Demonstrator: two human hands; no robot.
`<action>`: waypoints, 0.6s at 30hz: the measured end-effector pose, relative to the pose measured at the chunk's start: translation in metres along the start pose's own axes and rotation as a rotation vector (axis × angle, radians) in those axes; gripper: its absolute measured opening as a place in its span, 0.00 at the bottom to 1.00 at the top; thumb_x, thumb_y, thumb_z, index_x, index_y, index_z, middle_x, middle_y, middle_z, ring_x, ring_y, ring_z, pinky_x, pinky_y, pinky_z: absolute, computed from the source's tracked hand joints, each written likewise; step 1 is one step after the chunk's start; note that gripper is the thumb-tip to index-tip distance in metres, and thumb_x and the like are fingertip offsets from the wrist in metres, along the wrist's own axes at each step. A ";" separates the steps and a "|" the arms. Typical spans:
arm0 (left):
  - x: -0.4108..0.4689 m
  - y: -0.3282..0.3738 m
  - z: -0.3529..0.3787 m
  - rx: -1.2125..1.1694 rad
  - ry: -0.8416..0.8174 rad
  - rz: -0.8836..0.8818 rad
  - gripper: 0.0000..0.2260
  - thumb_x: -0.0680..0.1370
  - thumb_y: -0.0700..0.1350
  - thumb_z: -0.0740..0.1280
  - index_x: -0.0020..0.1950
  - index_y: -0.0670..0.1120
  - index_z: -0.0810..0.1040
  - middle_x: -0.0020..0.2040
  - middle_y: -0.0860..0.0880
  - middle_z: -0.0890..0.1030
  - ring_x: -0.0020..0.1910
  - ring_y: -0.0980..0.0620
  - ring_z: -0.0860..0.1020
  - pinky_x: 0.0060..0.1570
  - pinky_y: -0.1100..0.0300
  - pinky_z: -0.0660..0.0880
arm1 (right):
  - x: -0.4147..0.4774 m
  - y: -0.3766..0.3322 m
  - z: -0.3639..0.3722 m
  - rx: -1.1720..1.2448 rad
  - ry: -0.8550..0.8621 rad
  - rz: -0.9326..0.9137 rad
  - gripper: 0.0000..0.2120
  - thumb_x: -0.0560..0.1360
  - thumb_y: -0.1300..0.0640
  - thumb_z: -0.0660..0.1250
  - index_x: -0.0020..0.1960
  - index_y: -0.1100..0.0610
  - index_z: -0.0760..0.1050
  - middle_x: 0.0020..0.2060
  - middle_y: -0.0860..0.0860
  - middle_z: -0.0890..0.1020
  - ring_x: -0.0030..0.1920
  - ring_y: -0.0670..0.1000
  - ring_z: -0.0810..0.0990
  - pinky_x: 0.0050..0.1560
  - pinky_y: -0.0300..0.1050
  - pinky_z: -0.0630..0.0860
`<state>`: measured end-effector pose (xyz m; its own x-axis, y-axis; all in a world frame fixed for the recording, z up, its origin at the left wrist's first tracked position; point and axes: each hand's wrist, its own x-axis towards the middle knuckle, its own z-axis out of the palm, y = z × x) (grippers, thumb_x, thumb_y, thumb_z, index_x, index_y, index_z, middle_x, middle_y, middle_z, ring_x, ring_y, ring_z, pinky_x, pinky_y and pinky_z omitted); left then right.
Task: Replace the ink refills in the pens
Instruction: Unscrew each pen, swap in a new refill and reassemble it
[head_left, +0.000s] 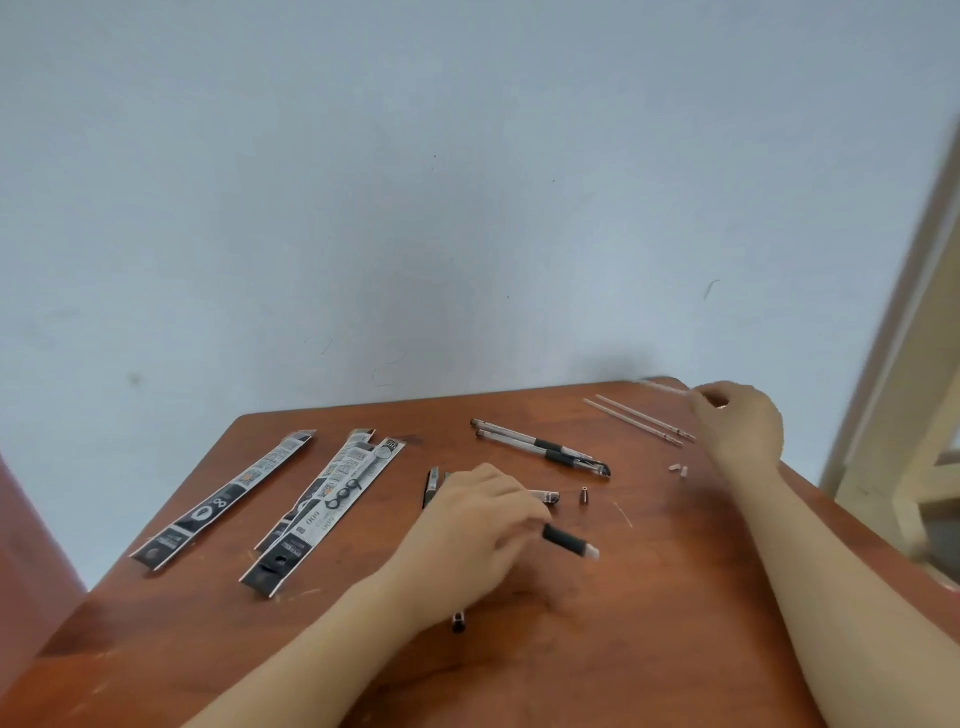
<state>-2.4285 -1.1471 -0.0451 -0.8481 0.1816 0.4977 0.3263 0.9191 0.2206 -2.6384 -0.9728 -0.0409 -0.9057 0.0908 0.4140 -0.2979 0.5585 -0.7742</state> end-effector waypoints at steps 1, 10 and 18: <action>-0.001 0.000 0.003 0.013 -0.029 0.010 0.09 0.72 0.46 0.58 0.43 0.51 0.79 0.40 0.55 0.81 0.43 0.54 0.75 0.41 0.58 0.74 | 0.001 0.002 0.003 -0.046 -0.053 -0.014 0.10 0.74 0.60 0.61 0.47 0.60 0.81 0.46 0.58 0.82 0.52 0.60 0.76 0.42 0.45 0.70; -0.001 0.000 0.012 0.082 -0.157 -0.027 0.12 0.75 0.47 0.58 0.53 0.49 0.79 0.51 0.51 0.80 0.52 0.50 0.73 0.52 0.53 0.70 | -0.001 0.005 0.012 -0.389 -0.305 -0.014 0.11 0.71 0.61 0.59 0.41 0.55 0.81 0.36 0.54 0.82 0.58 0.56 0.67 0.44 0.46 0.72; 0.000 0.004 0.010 0.115 -0.236 -0.073 0.12 0.78 0.46 0.60 0.60 0.51 0.75 0.57 0.52 0.77 0.57 0.53 0.69 0.58 0.56 0.66 | -0.002 0.004 0.013 -0.514 -0.328 -0.040 0.10 0.69 0.64 0.60 0.40 0.59 0.81 0.42 0.57 0.81 0.57 0.58 0.67 0.42 0.45 0.68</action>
<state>-2.4316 -1.1398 -0.0522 -0.9460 0.1773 0.2715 0.2224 0.9641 0.1450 -2.6415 -0.9817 -0.0515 -0.9668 -0.1515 0.2057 -0.2240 0.8901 -0.3970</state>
